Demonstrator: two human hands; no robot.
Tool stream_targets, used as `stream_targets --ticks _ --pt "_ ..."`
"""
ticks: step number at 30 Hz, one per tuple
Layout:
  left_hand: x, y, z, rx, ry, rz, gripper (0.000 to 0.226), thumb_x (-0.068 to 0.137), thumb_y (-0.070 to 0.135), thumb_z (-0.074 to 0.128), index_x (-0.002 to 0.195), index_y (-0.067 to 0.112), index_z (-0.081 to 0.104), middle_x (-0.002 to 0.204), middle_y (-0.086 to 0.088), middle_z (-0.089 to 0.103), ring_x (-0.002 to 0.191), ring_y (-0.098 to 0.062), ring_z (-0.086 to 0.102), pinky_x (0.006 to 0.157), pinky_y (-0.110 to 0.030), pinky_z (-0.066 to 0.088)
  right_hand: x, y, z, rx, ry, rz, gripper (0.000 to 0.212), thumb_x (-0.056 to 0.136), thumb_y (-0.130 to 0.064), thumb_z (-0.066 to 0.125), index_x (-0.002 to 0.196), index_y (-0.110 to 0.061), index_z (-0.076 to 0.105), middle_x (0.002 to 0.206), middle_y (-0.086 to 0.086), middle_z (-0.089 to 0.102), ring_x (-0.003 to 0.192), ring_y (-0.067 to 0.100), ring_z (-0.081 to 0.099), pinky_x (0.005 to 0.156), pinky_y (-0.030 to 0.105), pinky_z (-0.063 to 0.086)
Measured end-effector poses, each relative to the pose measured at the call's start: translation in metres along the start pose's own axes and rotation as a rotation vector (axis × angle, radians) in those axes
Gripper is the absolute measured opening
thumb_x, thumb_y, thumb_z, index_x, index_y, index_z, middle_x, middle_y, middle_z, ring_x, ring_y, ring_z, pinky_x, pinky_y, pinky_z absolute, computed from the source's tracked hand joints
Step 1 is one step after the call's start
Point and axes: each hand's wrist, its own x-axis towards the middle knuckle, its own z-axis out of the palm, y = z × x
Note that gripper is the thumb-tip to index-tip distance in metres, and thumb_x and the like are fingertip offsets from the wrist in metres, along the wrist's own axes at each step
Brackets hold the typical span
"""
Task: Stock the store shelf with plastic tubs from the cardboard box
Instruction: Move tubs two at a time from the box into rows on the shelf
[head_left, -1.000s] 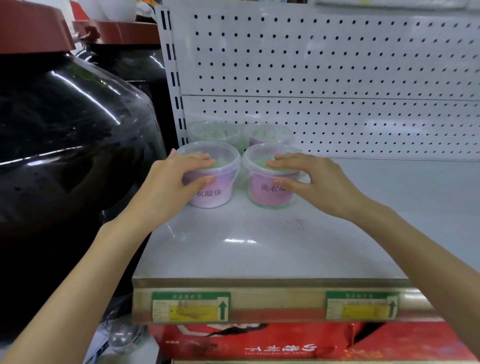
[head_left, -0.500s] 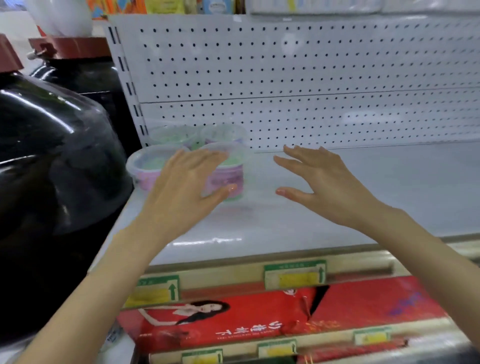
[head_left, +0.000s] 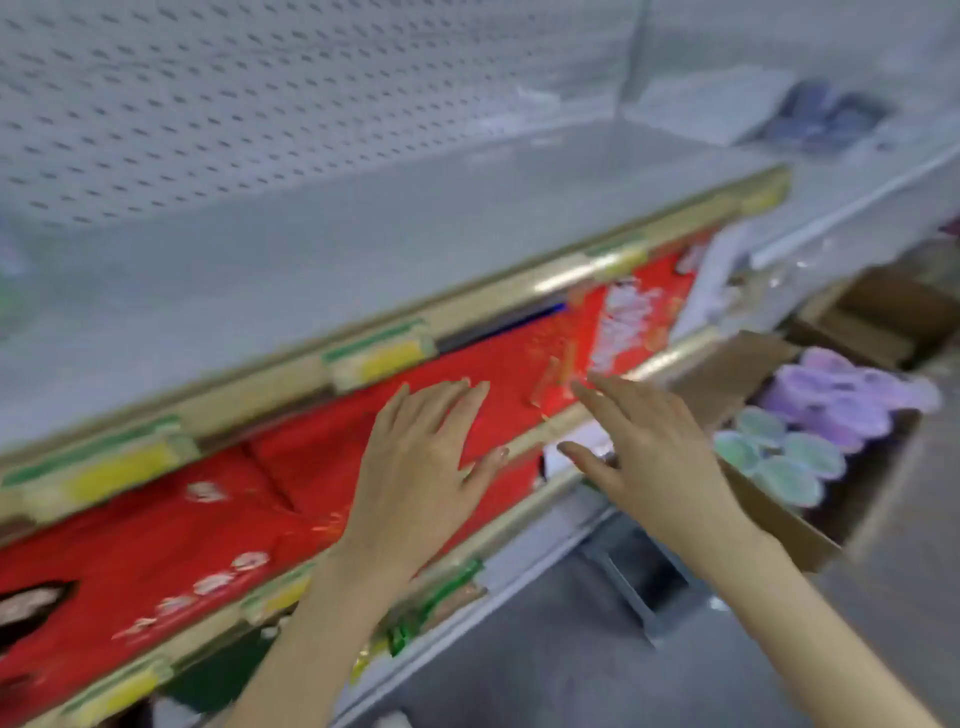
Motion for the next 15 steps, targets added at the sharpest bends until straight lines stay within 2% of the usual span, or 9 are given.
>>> stream_targets --ticks 5,7,9,10,13,15 --pt "-0.001 0.077 0.11 -0.068 -0.277 0.036 0.058 0.084 0.051 0.04 0.13 0.017 0.052 0.127 0.0 0.059 0.118 -0.02 0.053 0.104 -0.038 0.036 -0.106 0.084 0.019 -0.032 -0.198 0.376 0.06 0.083 -0.055 0.042 0.118 -0.012 0.065 0.116 0.009 0.067 0.103 0.028 0.064 0.087 0.041 0.051" --pt "-0.001 0.103 0.142 -0.113 -0.362 0.075 0.058 0.084 0.051 0.046 0.128 0.014 0.054 0.124 -0.002 0.061 0.113 -0.023 0.058 0.094 -0.037 0.045 -0.135 0.109 0.023 -0.039 -0.255 0.495 0.061 0.082 -0.055 0.039 0.119 -0.012 0.063 0.115 0.008 0.067 0.101 0.028 0.065 0.085 0.038 0.051" --pt "0.004 0.126 0.168 -0.138 -0.412 0.111 0.057 0.08 0.049 0.057 0.125 0.013 0.057 0.12 -0.003 0.064 0.108 -0.023 0.062 0.086 -0.034 0.05 -0.157 0.13 0.026 -0.045 -0.284 0.595 0.061 0.083 -0.056 0.04 0.12 -0.013 0.062 0.116 0.007 0.067 0.101 0.026 0.066 0.083 0.036 0.052" --pt "0.008 0.136 0.18 -0.151 -0.432 0.128 0.058 0.08 0.049 0.057 0.124 0.013 0.057 0.12 -0.003 0.064 0.108 -0.022 0.062 0.085 -0.034 0.051 -0.165 0.142 0.029 -0.046 -0.287 0.637 0.059 0.084 -0.056 0.043 0.122 -0.014 0.061 0.119 0.007 0.065 0.103 0.026 0.065 0.084 0.037 0.052" --pt "0.027 0.163 0.217 -0.199 -0.488 0.154 0.065 0.083 0.057 0.04 0.13 0.015 0.054 0.128 -0.001 0.059 0.117 -0.019 0.057 0.093 -0.033 0.047 -0.18 0.173 0.04 -0.028 -0.266 0.738 0.058 0.086 -0.052 0.055 0.13 -0.014 0.055 0.13 0.009 0.058 0.114 0.027 0.059 0.091 0.04 0.048" --pt "0.043 0.177 0.244 -0.24 -0.529 0.157 0.066 0.085 0.058 0.04 0.136 0.017 0.047 0.137 0.001 0.052 0.125 -0.017 0.05 0.1 -0.032 0.042 -0.18 0.194 0.046 -0.023 -0.252 0.805 0.059 0.088 -0.054 0.049 0.132 -0.015 0.052 0.133 0.008 0.056 0.118 0.027 0.057 0.093 0.039 0.047"
